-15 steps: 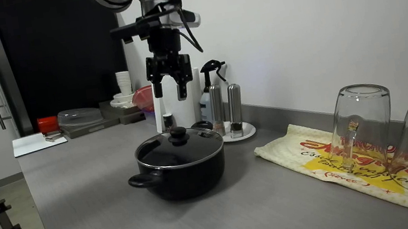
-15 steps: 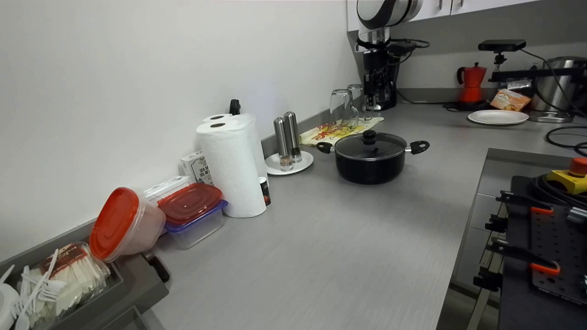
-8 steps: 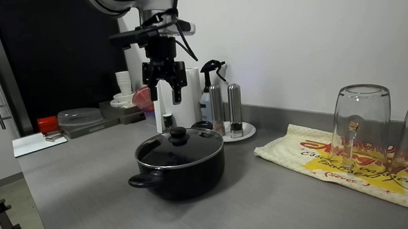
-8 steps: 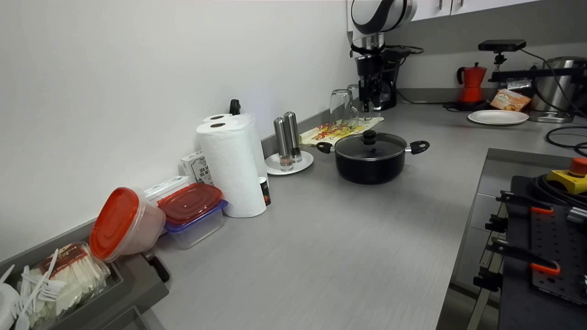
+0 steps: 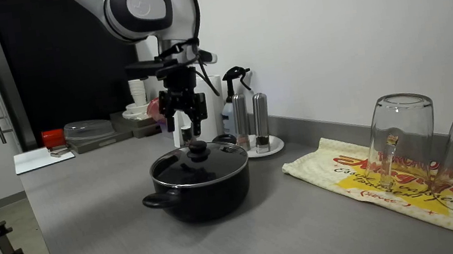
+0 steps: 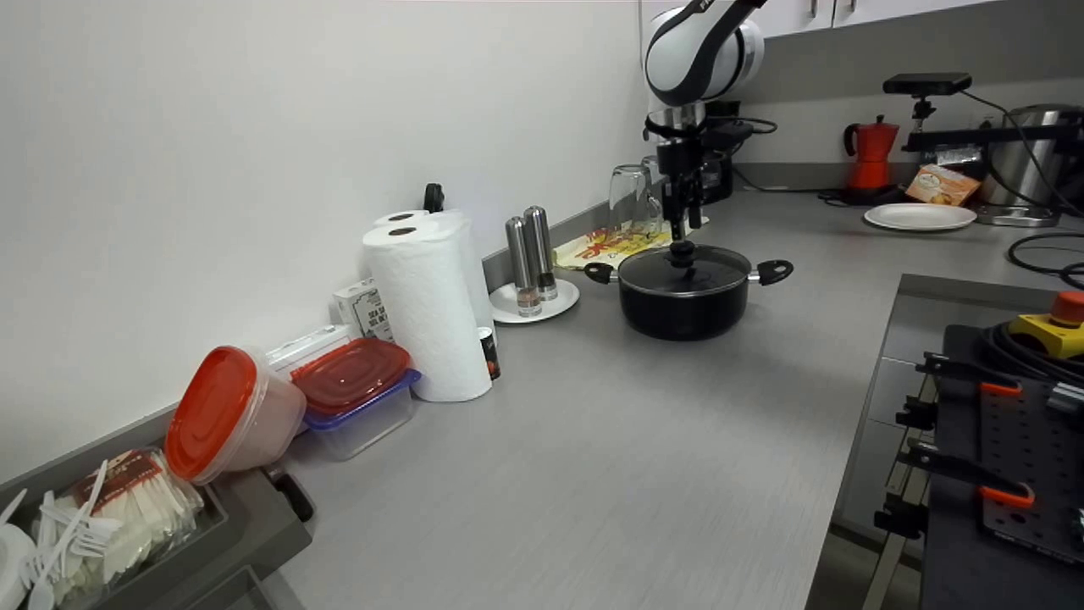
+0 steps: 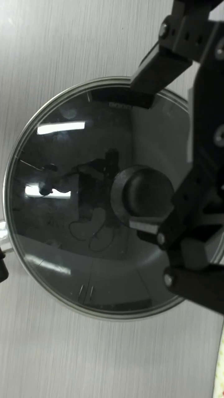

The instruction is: Remove the glass lid from the black pot.

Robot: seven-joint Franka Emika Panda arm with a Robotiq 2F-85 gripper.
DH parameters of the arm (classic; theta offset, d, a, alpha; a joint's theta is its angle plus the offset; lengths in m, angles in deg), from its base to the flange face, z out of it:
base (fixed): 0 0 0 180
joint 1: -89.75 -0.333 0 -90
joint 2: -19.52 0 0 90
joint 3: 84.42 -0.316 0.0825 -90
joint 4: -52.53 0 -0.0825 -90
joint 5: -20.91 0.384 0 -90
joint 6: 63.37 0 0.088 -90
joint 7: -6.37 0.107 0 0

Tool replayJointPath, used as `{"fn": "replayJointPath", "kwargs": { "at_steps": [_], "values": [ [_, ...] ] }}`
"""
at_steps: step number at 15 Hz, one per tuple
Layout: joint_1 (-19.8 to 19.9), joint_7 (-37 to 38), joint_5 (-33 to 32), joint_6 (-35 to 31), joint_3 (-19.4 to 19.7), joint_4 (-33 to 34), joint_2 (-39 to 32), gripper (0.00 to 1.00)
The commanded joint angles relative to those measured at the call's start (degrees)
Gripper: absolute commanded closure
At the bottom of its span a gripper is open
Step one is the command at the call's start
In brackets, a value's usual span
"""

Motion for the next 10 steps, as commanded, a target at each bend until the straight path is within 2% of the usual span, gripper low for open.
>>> {"fn": "replayJointPath", "kwargs": {
  "at_steps": [1, 10],
  "values": [
    [0.1, -0.1, -0.7, -2.4, -0.2, 0.3, -1.7, 0.0],
    [-0.2, 0.6, -2.6, -6.3, 0.1, 1.6, -4.2, 0.0]
  ]
}}
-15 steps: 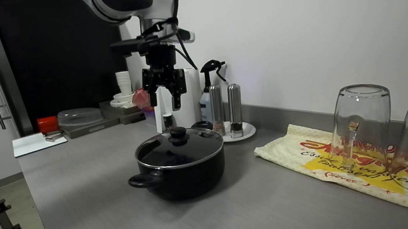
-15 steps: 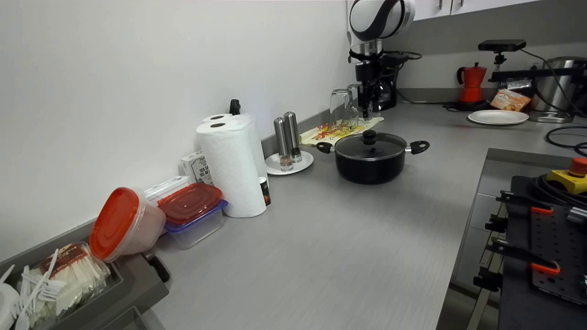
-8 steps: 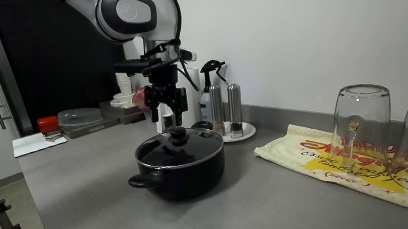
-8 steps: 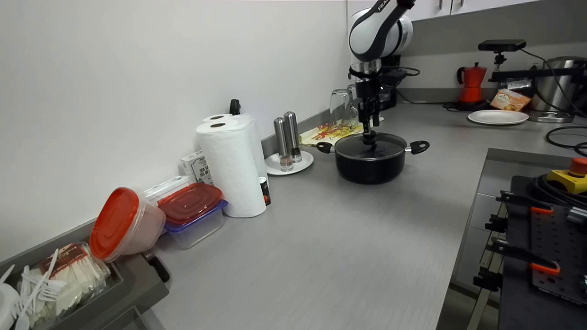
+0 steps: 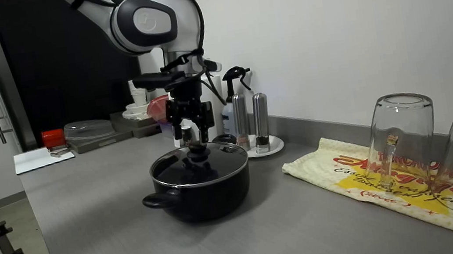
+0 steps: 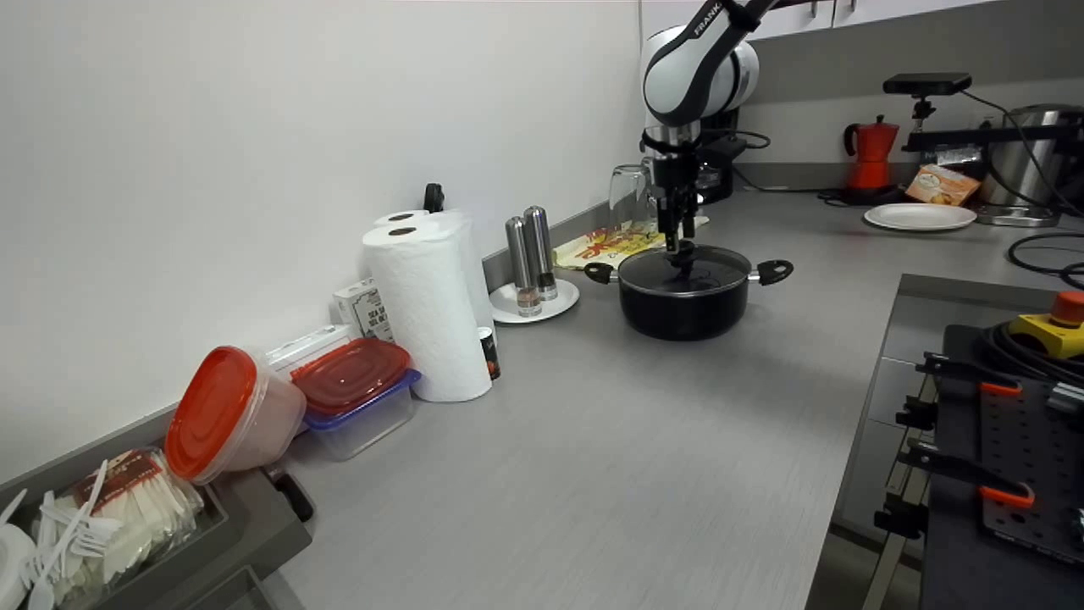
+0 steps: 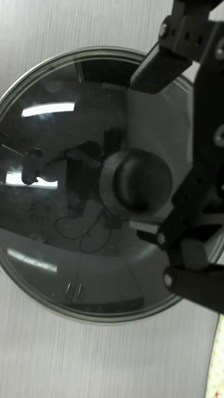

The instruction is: Remove the glass lid from the black pot.

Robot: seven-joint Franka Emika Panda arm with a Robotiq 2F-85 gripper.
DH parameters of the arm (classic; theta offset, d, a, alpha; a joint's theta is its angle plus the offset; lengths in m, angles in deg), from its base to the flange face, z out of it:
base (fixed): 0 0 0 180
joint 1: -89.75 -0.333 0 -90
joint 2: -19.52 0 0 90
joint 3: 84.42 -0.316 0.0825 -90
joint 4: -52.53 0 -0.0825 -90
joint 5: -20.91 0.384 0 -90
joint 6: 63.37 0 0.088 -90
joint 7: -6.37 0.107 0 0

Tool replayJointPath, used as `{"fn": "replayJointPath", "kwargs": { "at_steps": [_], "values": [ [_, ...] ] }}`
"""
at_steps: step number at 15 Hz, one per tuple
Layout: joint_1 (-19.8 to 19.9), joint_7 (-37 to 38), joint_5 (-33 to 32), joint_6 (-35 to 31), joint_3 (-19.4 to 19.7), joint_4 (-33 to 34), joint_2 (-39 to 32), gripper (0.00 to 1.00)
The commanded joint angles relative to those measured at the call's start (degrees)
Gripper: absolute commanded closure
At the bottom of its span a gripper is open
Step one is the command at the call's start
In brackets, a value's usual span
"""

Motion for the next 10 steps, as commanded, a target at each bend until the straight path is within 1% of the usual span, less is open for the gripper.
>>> {"fn": "replayJointPath", "kwargs": {
  "at_steps": [1, 8, 9, 10],
  "values": [
    [-0.2, 0.6, -2.2, -1.9, 0.2, 1.2, -1.3, 0.0],
    [0.9, -0.1, -2.6, -2.2, 0.4, 1.9, -3.0, 0.0],
    [1.1, -0.3, -2.4, -2.3, 0.3, 1.9, -3.2, 0.25],
    [1.3, -0.6, -2.4, -2.3, 0.2, 2.0, -3.4, 0.26]
  ]
}}
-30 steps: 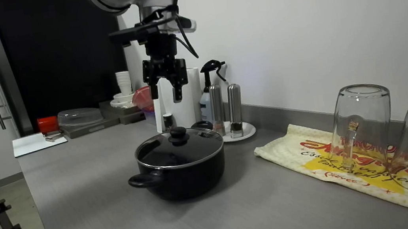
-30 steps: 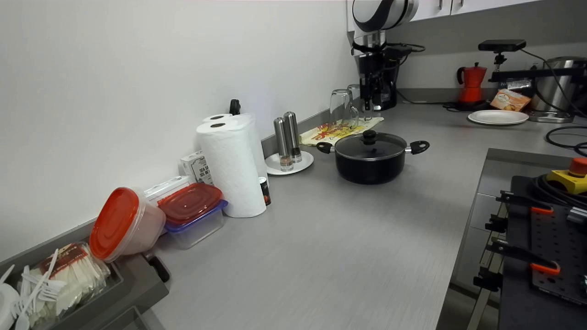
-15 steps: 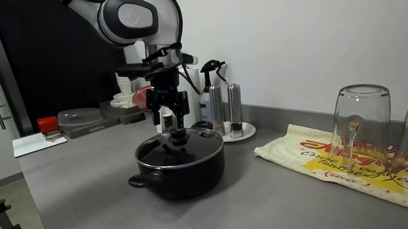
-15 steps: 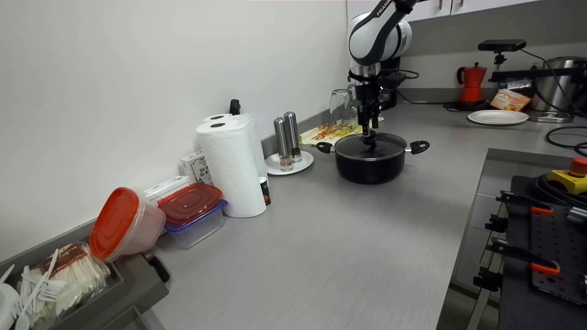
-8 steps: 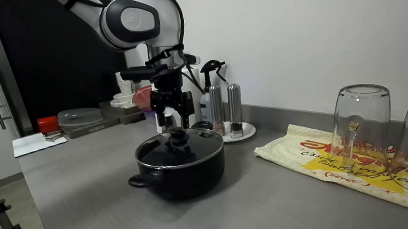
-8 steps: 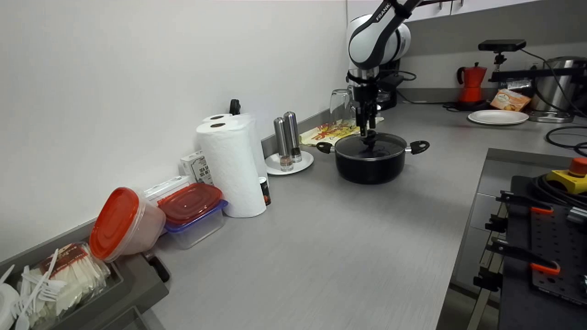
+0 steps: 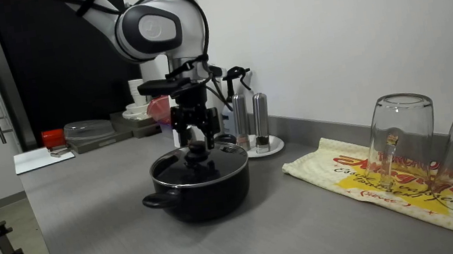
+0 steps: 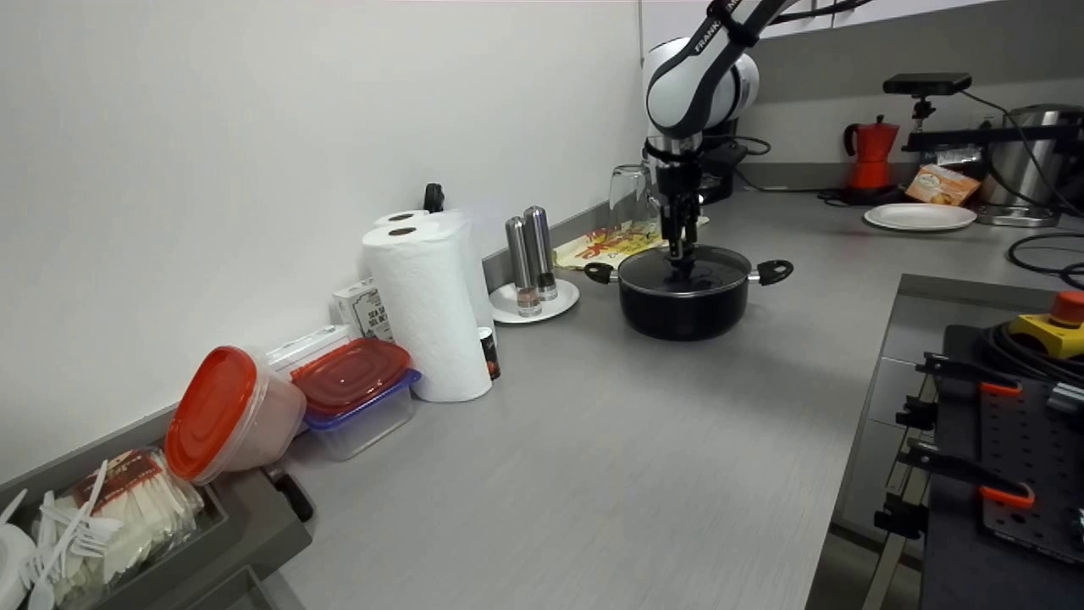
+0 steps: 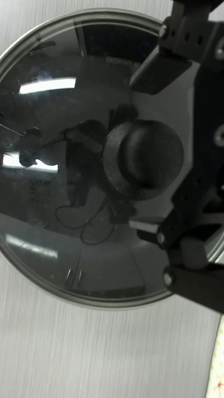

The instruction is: Remove the glass lid from the black pot.

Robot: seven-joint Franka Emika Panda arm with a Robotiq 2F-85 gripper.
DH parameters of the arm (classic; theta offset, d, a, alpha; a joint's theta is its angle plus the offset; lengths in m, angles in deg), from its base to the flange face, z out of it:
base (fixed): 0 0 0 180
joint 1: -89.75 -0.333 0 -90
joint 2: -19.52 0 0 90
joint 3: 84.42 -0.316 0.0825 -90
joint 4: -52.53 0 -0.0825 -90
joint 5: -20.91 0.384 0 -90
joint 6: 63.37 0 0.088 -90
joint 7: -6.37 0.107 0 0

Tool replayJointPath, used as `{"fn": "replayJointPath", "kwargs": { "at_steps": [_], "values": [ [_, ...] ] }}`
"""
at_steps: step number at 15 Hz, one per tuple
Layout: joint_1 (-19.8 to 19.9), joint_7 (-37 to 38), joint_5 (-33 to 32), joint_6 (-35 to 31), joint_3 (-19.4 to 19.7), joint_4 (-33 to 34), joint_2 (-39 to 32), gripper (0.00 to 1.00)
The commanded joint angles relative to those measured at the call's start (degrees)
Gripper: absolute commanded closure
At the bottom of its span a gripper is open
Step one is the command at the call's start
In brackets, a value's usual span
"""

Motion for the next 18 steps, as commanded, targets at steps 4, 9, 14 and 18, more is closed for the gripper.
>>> {"fn": "replayJointPath", "kwargs": {
  "at_steps": [4, 9, 14, 18],
  "values": [
    [0.7, -0.7, -0.8, -0.4, -0.2, 1.7, -1.8, 0.56],
    [0.6, -0.6, -0.9, -0.4, -0.2, 2.0, -1.5, 0.75],
    [0.6, -0.8, -0.7, -0.2, -0.4, 1.9, -0.5, 0.75],
    [0.2, -1.4, -0.6, 1.1, -1.0, 1.8, 1.4, 0.75]
  ]
}}
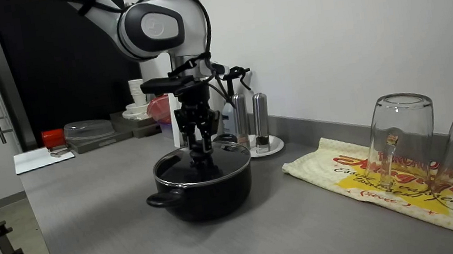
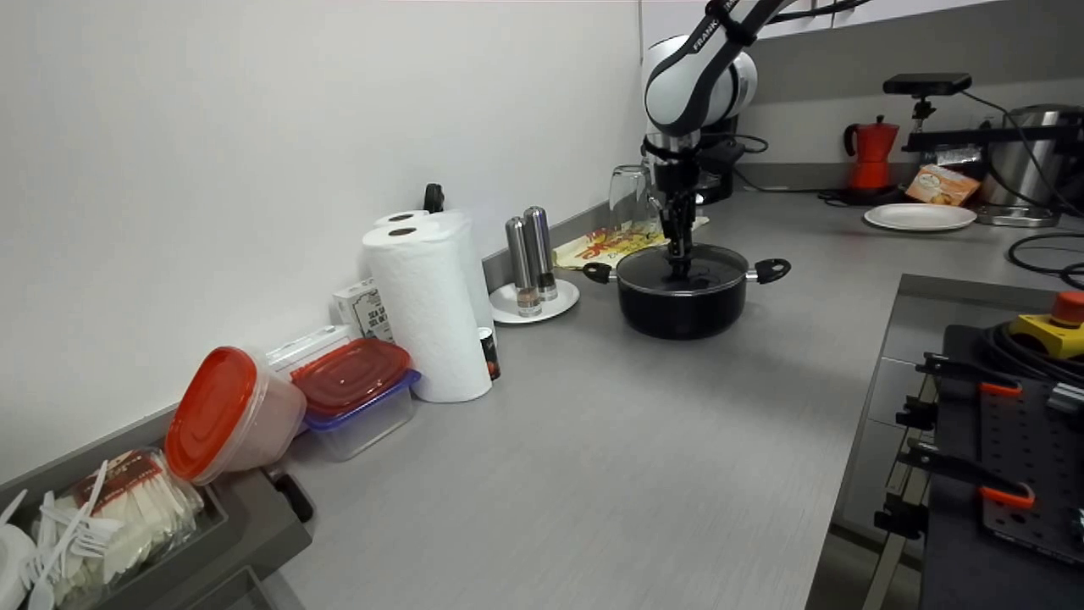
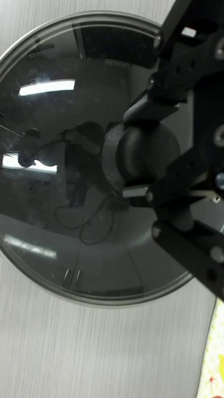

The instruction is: Remove the glass lid from the black pot.

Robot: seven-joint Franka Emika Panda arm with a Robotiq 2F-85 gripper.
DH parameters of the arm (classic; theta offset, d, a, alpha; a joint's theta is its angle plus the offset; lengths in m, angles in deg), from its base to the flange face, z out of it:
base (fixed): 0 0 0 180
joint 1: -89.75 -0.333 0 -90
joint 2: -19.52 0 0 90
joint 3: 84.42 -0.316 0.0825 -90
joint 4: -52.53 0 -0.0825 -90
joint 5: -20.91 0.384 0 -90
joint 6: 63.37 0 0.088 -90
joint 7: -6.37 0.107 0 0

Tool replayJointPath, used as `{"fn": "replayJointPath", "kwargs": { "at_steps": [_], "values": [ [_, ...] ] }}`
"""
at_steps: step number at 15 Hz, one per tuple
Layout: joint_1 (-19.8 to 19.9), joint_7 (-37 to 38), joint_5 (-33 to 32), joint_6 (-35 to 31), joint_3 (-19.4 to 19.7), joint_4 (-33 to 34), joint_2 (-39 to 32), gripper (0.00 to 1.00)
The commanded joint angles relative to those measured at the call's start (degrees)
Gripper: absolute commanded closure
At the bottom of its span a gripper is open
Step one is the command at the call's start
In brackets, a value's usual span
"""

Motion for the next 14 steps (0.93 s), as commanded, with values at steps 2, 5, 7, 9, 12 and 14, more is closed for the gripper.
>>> {"fn": "replayJointPath", "kwargs": {
  "at_steps": [2, 5, 7, 9, 12, 14],
  "values": [
    [-0.6, -1.4, -0.6, 1.4, -1.1, 0.8, 2.8, 0.75],
    [-1.3, -1.4, -1.0, 2.0, -1.5, 1.3, 4.3, 0.75],
    [-1.9, -1.6, -1.1, 2.2, -1.9, 1.3, 5.7, 0.75],
    [-2.7, -1.9, -1.0, 2.5, -2.6, 0.7, 7.3, 0.75],
    [-3.9, -2.9, -0.2, 3.5, -4.2, 0.0, 9.6, 0.75],
    [-5.2, -3.3, 0.4, 4.3, -5.7, -0.6, 10.9, 0.75]
  ]
}}
